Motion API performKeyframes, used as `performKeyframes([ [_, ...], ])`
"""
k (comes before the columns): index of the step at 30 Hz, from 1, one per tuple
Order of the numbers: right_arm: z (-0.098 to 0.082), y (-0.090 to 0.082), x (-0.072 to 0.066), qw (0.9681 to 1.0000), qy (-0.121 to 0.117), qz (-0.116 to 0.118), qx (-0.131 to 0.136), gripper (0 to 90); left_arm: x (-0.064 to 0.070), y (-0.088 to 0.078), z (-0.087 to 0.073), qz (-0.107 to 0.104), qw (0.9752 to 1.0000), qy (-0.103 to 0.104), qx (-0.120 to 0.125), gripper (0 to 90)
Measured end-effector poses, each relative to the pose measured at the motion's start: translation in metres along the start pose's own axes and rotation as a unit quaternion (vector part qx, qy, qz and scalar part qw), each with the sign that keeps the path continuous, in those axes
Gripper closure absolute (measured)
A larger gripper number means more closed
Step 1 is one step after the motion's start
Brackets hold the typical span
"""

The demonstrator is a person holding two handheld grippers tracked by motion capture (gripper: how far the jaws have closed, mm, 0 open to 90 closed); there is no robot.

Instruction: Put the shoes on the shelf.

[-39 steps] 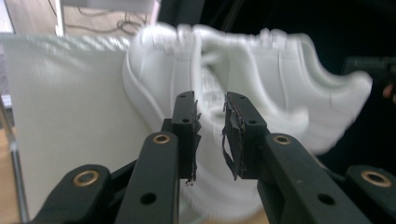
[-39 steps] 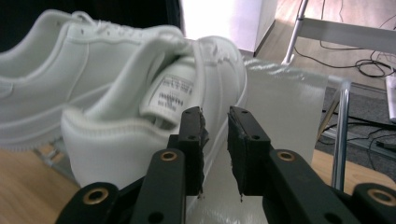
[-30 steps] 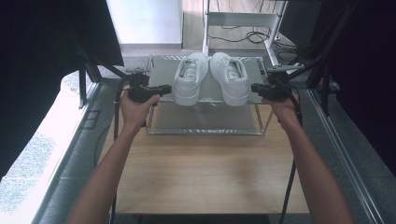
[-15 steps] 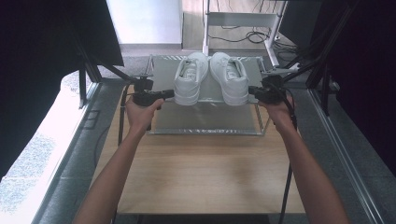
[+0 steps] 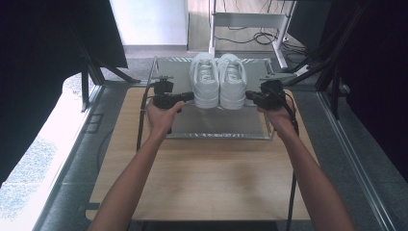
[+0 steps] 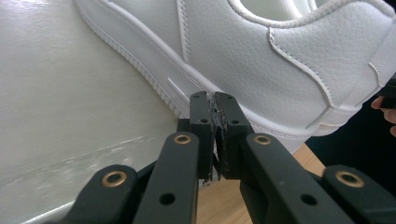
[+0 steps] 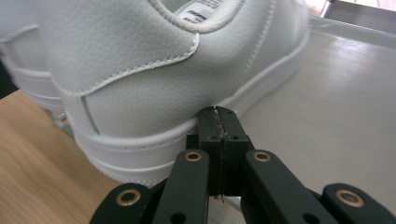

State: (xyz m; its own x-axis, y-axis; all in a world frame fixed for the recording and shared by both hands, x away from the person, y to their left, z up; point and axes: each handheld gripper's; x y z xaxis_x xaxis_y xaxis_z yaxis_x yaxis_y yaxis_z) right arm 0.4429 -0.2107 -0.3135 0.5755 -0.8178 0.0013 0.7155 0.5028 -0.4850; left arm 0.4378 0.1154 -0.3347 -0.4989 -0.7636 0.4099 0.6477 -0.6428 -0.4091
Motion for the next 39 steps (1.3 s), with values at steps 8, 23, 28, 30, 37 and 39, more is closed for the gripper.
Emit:
performKeyframes([
  [8,-0.008,-0.002,0.005,0.9996,0.018,0.012,0.018,86.4,-0.004,-0.002,0.000,0.008,0.9999,0.006,-0.004,76.7],
  [23,-0.047,-0.045,0.006,0.9934,0.046,0.024,0.103,51.6,-0.004,-0.039,-0.022,0.019,0.9966,0.071,0.037,43.6],
  [28,-0.068,-0.064,-0.001,0.9918,0.037,0.035,0.117,49.2,0.002,-0.058,-0.041,-0.001,0.9950,0.085,0.052,40.9],
  [30,-0.077,-0.068,-0.004,0.9915,0.032,0.039,0.120,48.3,0.004,-0.064,-0.052,-0.009,0.9949,0.088,0.048,40.4],
  [37,-0.109,-0.076,-0.016,0.9923,0.025,0.041,0.114,47.2,0.010,-0.077,-0.090,-0.031,0.9939,0.103,0.024,38.6],
  [39,-0.117,-0.077,-0.017,0.9923,0.031,0.045,0.111,47.5,0.012,-0.079,-0.105,-0.029,0.9932,0.112,0.015,38.5],
])
Point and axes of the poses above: each handheld gripper's, and its own axes: y roughly forward along the jaws, z roughly out of its top, x roughly to its right, and after that the axes turned 3 degrees about x, right-handed
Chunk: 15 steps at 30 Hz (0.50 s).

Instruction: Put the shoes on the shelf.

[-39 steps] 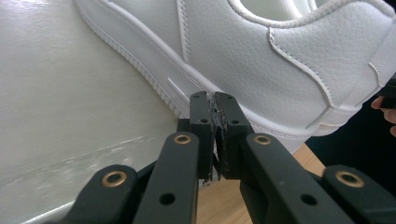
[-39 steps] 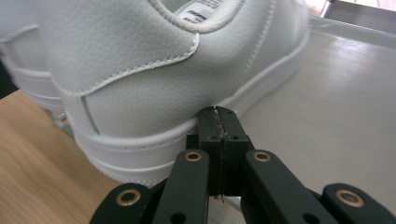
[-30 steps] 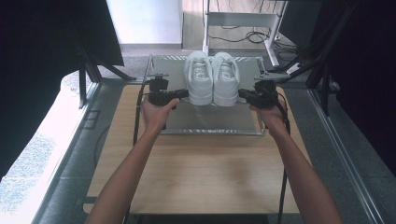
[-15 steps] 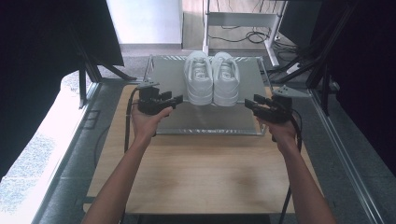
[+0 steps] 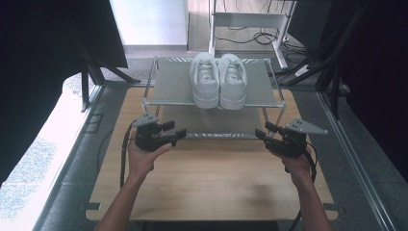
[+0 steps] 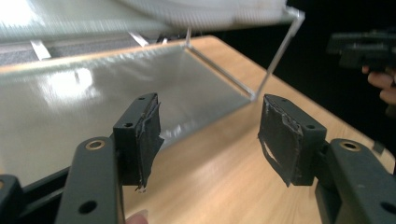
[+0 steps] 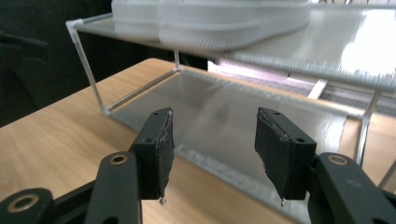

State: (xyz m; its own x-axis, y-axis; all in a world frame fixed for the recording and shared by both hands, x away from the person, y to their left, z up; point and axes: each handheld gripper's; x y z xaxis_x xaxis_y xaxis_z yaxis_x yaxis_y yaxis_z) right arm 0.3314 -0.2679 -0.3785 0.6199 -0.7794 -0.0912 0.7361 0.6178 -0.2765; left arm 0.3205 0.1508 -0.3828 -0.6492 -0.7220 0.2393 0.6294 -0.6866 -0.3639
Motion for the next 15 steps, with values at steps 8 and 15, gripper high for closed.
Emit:
performKeyframes([
  [8,-0.043,-0.012,-0.004,0.9996,0.019,0.002,-0.022,47.7,0.004,-0.006,-0.045,-0.007,0.9996,-0.018,-0.019,38.0],
  [15,-0.076,-0.014,0.000,0.9970,0.028,-0.009,-0.072,46.6,-0.005,-0.009,-0.078,-0.002,0.9981,-0.049,-0.039,36.7],
])
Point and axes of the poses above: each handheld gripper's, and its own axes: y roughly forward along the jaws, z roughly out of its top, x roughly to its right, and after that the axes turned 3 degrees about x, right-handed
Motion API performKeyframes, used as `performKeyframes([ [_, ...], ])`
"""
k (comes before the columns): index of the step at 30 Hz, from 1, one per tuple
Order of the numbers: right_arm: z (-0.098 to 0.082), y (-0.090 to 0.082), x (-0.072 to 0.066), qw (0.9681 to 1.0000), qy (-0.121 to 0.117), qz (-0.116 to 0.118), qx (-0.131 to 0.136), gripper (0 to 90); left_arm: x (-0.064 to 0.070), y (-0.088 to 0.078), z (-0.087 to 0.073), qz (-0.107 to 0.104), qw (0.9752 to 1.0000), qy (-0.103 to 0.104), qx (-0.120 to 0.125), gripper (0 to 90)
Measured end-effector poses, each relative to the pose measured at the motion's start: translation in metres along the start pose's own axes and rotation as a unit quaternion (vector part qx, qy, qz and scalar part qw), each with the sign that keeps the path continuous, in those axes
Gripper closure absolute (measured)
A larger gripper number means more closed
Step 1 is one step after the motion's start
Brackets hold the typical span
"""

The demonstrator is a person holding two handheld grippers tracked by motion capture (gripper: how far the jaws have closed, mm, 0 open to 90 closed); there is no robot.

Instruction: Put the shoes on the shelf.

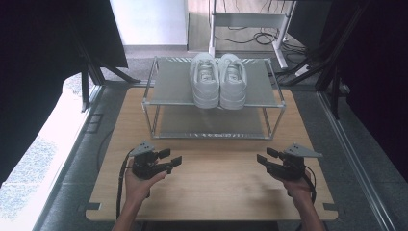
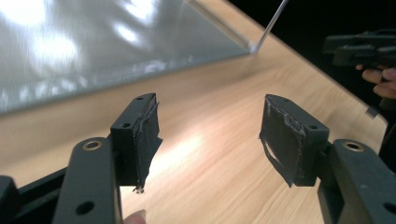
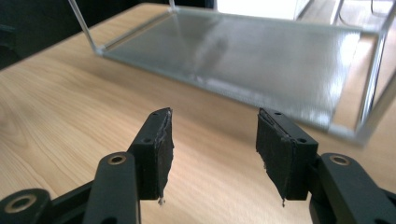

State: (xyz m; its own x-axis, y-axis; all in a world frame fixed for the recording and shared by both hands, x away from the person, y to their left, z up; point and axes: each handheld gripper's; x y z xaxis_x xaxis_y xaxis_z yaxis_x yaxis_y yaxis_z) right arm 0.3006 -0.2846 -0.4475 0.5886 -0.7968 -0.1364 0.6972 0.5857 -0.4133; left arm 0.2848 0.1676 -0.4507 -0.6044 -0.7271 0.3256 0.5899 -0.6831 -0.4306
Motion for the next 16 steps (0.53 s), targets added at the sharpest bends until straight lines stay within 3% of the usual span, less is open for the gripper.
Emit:
performKeyframes([
  [5,-0.014,0.006,0.005,0.9993,0.003,-0.011,-0.036,47.5,-0.007,0.002,-0.008,0.008,0.9998,-0.014,-0.007,36.6],
  [16,-0.017,0.008,0.009,0.9988,-0.007,-0.027,-0.041,45.1,-0.009,-0.001,-0.007,0.007,0.9997,-0.023,0.001,36.6],
])
Point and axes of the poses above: each handheld gripper's, and its own axes: y roughly forward along the jaws, z roughly out of its top, x roughly to its right, and after that the axes turned 3 degrees about x, right-handed
